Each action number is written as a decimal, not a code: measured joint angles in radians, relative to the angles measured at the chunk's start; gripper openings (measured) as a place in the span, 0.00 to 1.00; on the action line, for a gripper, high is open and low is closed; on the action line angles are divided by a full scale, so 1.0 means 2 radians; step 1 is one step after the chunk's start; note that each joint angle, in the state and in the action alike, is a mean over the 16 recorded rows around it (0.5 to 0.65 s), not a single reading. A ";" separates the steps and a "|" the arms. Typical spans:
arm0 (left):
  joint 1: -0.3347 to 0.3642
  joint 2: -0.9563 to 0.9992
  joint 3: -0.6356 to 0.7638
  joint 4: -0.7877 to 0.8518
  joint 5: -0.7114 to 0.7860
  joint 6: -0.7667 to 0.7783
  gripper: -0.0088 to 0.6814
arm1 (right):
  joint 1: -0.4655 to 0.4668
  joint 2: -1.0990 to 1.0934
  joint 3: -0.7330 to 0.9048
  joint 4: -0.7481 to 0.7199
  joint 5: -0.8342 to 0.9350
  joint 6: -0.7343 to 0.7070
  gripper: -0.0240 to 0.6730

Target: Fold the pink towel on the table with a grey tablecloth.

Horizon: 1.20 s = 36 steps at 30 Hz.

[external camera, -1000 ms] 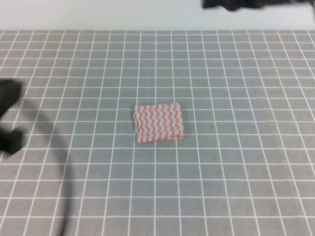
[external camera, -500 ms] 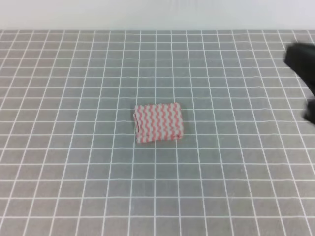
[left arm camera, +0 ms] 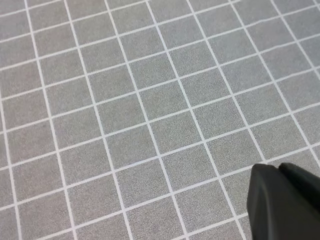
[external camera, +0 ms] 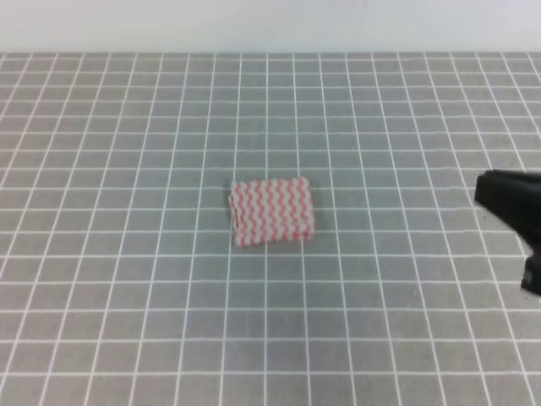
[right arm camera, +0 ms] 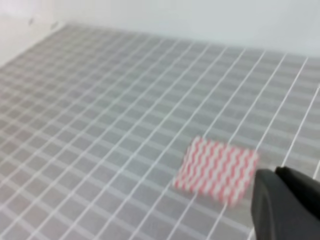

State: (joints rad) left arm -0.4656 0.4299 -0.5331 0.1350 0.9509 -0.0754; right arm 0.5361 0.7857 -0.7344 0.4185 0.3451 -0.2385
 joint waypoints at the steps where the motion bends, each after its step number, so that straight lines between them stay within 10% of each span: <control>1: 0.000 -0.001 0.000 0.000 0.001 0.000 0.01 | 0.000 0.000 0.000 0.000 -0.001 0.000 0.01; 36: 0.000 0.001 0.001 0.002 0.002 0.002 0.01 | -0.093 -0.007 0.000 -0.148 0.084 -0.023 0.01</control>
State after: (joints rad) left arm -0.4656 0.4321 -0.5319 0.1388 0.9545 -0.0713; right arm 0.3508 0.7724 -0.7345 0.1232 0.5128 -0.2852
